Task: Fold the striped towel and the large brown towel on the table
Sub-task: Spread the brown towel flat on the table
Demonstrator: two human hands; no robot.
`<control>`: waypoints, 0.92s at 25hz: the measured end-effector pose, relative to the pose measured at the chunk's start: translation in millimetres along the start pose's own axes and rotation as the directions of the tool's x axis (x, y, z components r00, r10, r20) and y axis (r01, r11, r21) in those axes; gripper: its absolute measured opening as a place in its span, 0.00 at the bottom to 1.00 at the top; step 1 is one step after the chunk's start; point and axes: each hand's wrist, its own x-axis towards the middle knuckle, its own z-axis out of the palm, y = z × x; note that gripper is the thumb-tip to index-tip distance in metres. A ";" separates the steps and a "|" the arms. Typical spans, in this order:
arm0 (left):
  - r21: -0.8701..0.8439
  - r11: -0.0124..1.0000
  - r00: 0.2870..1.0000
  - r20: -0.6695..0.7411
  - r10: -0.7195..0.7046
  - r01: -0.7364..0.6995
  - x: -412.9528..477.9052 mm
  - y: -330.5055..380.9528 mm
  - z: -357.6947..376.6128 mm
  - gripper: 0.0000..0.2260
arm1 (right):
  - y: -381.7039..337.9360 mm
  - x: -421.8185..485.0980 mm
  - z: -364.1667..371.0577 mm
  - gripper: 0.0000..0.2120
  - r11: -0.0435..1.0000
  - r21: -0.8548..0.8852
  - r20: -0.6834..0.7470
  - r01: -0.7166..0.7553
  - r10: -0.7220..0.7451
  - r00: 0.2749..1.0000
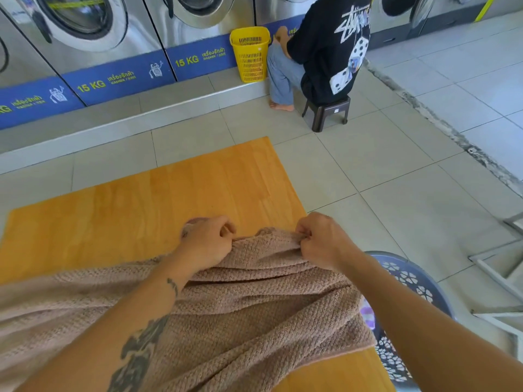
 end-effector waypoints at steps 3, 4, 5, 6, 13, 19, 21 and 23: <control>0.435 0.901 0.965 0.243 -0.102 -0.014 1.8 11.1 -4.5 0.21 | -10.1 -5.3 4.0 0.10 0.985 0.159 -0.091 0.063 -0.049 0.995; 0.508 0.861 0.966 0.241 -0.097 -0.040 2.8 14.6 -2.5 0.18 | -15.4 -5.8 5.5 0.10 0.976 0.209 -0.094 0.056 -0.036 0.995; 0.550 0.833 0.972 0.221 -0.074 -0.062 3.4 18.1 -1.1 0.13 | -19.0 -5.9 5.2 0.11 0.972 0.234 -0.042 0.016 -0.006 0.999; 0.555 0.829 0.988 0.152 -0.017 -0.071 6.1 19.9 -1.4 0.09 | -23.0 -7.8 0.0 0.11 0.959 0.281 0.059 -0.046 0.031 0.998; 0.246 0.867 0.614 -0.625 0.483 -0.433 13.8 47.1 -24.8 0.12 | -16.2 -5.6 -13.2 0.27 0.863 0.384 0.382 -0.328 0.175 0.908; 0.447 0.881 0.956 -0.157 0.249 -0.156 11.2 14.0 -11.8 0.06 | -8.2 13.4 15.7 0.34 0.977 -0.033 -0.043 -0.209 0.208 0.977; 0.351 0.929 0.990 0.110 0.087 -0.120 6.0 4.8 -7.1 0.03 | -7.9 17.4 17.6 0.31 0.967 -0.103 -0.122 -0.232 0.219 0.968; 0.141 0.988 0.989 0.143 0.042 -0.062 3.7 5.5 -6.9 0.07 | -9.4 24.9 18.2 0.30 0.979 -0.097 -0.139 -0.179 0.164 0.977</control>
